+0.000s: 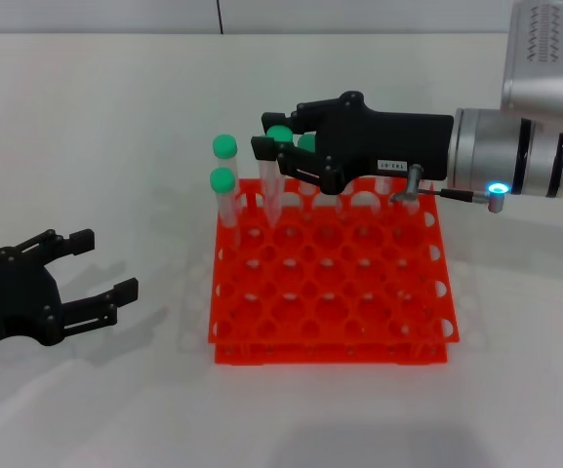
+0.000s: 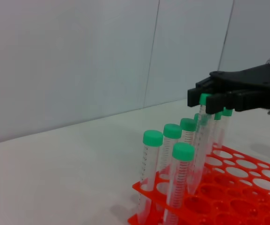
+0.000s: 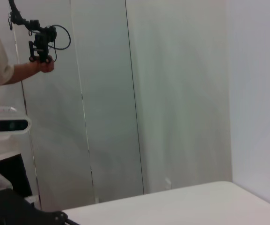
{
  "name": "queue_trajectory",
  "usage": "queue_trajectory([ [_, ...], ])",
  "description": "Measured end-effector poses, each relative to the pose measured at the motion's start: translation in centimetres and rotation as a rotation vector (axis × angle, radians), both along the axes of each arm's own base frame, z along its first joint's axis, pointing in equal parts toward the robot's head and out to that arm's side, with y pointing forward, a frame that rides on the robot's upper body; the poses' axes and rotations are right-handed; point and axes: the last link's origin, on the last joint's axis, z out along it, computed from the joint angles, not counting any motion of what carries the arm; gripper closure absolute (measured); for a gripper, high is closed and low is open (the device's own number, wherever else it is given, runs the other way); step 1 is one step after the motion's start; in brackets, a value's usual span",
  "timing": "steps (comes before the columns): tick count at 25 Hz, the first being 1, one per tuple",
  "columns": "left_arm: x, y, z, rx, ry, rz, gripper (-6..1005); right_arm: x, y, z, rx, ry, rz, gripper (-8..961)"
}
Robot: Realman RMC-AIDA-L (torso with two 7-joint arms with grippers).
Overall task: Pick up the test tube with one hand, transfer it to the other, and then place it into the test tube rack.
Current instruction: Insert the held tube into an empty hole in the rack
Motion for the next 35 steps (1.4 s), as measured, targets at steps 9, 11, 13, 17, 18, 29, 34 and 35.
queue_trajectory([
  [9,0.1,0.1,0.0,-0.001,0.001,-0.004,113,0.6,-0.4,-1.2,0.005,-0.058,0.003,683],
  [11,0.1,0.1,0.0,-0.002,0.001,-0.004,113,0.7,-0.5,-1.4,0.002,-0.068,0.004,683],
  [13,0.0,0.1,-0.1,-0.004,0.002,-0.004,113,0.7,-0.5,-1.6,0.001,-0.076,0.006,683],
  [17,0.0,0.1,-0.1,-0.009,0.007,-0.006,113,0.7,-0.5,-1.6,0.002,-0.077,0.007,683],
  [18,0.0,0.1,-0.2,-0.010,0.009,-0.006,113,0.7,-0.5,-1.6,0.002,-0.077,0.007,683],
  [29,0.0,0.1,-0.2,-0.015,0.007,-0.002,113,0.5,-0.7,-1.9,-0.005,-0.090,0.021,682],
  [34,0.0,0.0,-0.4,-0.020,0.000,0.003,113,0.5,-0.7,-1.9,-0.005,-0.090,0.023,682],
  [35,0.0,0.0,-0.4,-0.021,-0.001,0.005,113,0.5,-0.7,-1.9,-0.006,-0.091,0.024,638],
])
